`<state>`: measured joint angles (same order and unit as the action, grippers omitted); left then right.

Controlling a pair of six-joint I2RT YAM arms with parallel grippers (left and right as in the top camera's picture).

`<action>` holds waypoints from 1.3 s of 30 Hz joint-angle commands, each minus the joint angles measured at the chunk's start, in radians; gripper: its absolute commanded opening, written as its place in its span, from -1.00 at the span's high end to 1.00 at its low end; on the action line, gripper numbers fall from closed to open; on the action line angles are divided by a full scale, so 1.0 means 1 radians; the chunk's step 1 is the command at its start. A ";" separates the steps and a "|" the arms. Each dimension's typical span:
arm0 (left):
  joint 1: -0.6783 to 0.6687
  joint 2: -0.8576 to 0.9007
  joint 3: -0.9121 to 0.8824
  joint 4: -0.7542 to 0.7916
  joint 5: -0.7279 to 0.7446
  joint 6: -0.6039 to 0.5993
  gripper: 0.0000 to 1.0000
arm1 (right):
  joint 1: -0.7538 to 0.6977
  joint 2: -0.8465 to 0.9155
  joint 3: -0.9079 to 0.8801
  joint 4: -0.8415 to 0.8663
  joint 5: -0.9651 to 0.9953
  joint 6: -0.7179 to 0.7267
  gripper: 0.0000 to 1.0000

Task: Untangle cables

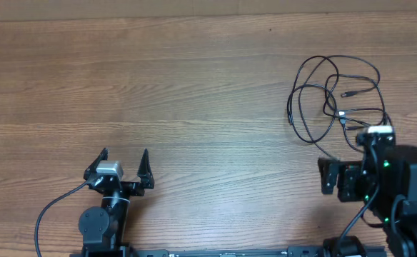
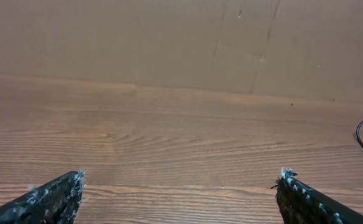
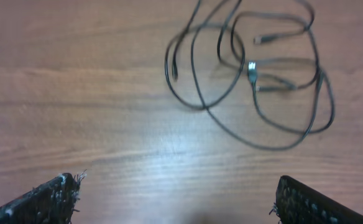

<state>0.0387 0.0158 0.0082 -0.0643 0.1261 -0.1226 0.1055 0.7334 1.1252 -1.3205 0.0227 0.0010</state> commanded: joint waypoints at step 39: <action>-0.006 -0.011 -0.003 -0.004 -0.006 0.018 -0.99 | 0.006 -0.668 -0.930 1.447 -0.124 -0.007 -1.00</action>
<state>0.0387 0.0154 0.0082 -0.0643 0.1261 -0.1226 0.1055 0.0975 0.2550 0.0658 -0.0658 -0.0040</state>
